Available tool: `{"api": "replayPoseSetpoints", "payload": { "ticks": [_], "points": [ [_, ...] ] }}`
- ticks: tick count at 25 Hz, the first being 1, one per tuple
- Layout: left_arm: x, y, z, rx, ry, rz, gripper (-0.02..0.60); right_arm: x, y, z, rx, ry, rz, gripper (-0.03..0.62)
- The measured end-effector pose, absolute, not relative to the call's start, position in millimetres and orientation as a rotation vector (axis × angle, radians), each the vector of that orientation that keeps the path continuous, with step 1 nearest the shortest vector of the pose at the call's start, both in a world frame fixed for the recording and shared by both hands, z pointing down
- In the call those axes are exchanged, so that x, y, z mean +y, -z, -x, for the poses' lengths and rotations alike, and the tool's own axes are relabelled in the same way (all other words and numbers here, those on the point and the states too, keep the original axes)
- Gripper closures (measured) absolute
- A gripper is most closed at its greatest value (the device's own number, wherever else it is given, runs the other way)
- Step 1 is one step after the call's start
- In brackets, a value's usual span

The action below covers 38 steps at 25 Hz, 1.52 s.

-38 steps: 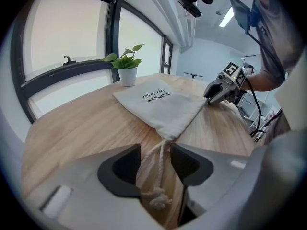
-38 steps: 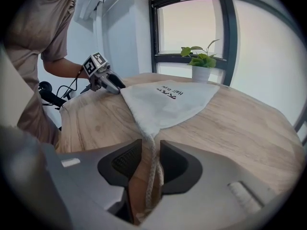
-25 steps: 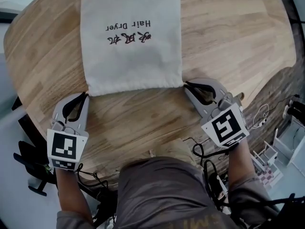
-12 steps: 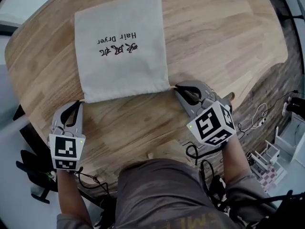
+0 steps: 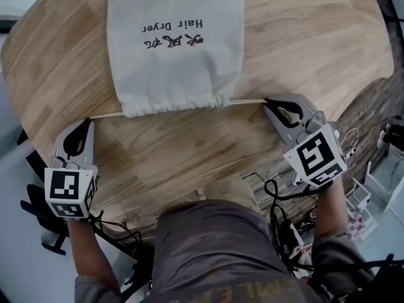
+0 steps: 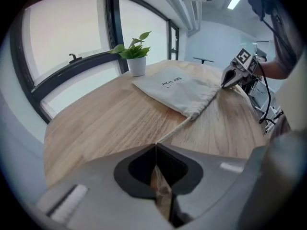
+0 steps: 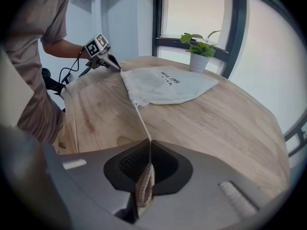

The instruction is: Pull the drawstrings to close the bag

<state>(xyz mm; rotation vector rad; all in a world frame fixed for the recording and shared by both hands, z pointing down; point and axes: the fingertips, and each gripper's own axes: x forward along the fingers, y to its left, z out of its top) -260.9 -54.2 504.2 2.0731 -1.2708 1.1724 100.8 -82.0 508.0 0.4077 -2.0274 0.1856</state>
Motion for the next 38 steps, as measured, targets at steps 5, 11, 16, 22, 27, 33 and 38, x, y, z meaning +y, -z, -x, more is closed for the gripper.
{"api": "replayPoseSetpoints", "payload": {
  "ticks": [5,11,16,22,27,33,38],
  "points": [
    [-57,-504,265,-1.308,-1.116,-2.075,0.572,-83,-507,-100,-2.03,-0.205,-0.449,0.557],
    [-44,-503,257,-1.271,-1.007,-2.097,0.555,-79,-506,-98,-2.04,-0.221,-0.5,0.554],
    [-30,-493,257,-1.242,-0.946,-2.078,0.426,-81,-506,-100,-2.013,-0.241,-0.52,0.549],
    [-36,-454,220,-1.204,-0.941,-2.225,0.403,-87,-464,-73,-2.115,-0.158,-0.519,0.471],
    [-53,-441,190,-1.098,-0.955,-2.348,0.383,-83,-448,-37,-2.169,-0.084,-0.402,0.459],
    [-63,-474,185,-0.975,-1.077,-2.38,0.383,-81,-483,-27,-2.119,-0.073,-0.302,0.461],
    [-58,-498,184,-0.876,-1.166,-2.382,0.383,-81,-501,-27,-2.105,-0.071,-0.263,0.482]
  ]
}}
